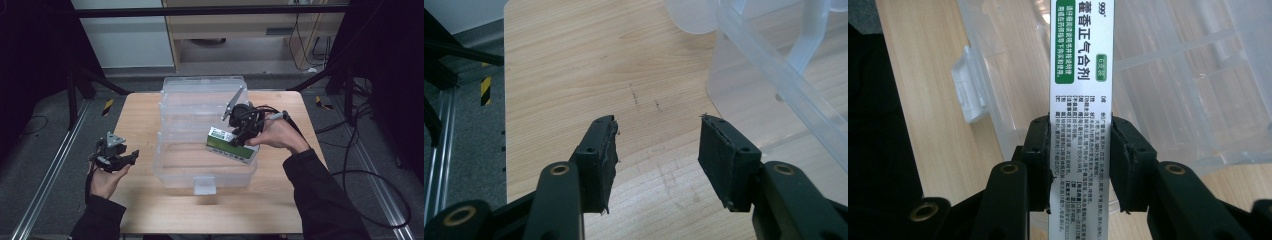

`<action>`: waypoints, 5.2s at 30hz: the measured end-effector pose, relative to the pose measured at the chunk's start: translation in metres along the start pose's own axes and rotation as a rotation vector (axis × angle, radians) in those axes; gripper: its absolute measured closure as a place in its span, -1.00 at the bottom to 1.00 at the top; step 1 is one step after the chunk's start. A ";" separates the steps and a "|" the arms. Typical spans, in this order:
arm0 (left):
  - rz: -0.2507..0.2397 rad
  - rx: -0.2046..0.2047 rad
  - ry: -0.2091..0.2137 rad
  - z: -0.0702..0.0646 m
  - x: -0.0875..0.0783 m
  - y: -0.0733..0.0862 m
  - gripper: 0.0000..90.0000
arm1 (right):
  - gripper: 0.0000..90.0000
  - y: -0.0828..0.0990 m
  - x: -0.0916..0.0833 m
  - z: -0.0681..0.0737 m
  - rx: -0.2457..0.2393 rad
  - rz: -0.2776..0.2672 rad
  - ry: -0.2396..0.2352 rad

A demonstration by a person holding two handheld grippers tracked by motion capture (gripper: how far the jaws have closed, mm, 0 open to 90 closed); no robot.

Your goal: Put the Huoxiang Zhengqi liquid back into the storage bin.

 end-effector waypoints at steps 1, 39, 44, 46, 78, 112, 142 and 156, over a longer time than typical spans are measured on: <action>0.000 -0.001 -0.001 0.000 0.000 0.000 0.07 | 0.43 0.000 0.003 -0.001 -0.011 0.011 -0.010; 0.011 0.002 0.001 0.000 0.003 0.003 0.07 | 0.43 0.010 0.040 0.008 -0.235 0.171 -0.104; 0.008 0.004 0.000 -0.001 0.003 0.002 0.07 | 0.43 0.012 0.044 0.010 -0.257 0.189 -0.111; 0.010 0.005 0.000 -0.001 0.003 0.002 0.07 | 0.43 0.014 0.045 0.010 -0.256 0.194 -0.112; 0.013 0.011 0.001 -0.003 0.004 0.003 0.07 | 0.42 0.026 0.071 0.010 -0.268 0.207 -0.121; 0.016 0.014 0.000 -0.003 0.005 0.003 0.07 | 0.40 0.033 0.087 0.010 -0.252 0.231 -0.104; 0.021 0.014 0.001 -0.004 0.006 0.004 0.07 | 0.34 0.027 0.066 0.007 -0.210 0.143 -0.077; 0.002 0.004 -0.013 0.001 0.002 0.002 0.08 | 0.27 0.016 0.041 0.022 -0.144 0.018 -0.033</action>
Point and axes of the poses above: each handheld gripper's, and its own axes: x roughly forward along the jaws, y roughly out of its underside, z roughly to its left, the point moved 8 cm from there along x, roughly forward along the jaws, and after that the axes turned 6 degrees about -y, right-handed, at the moved point
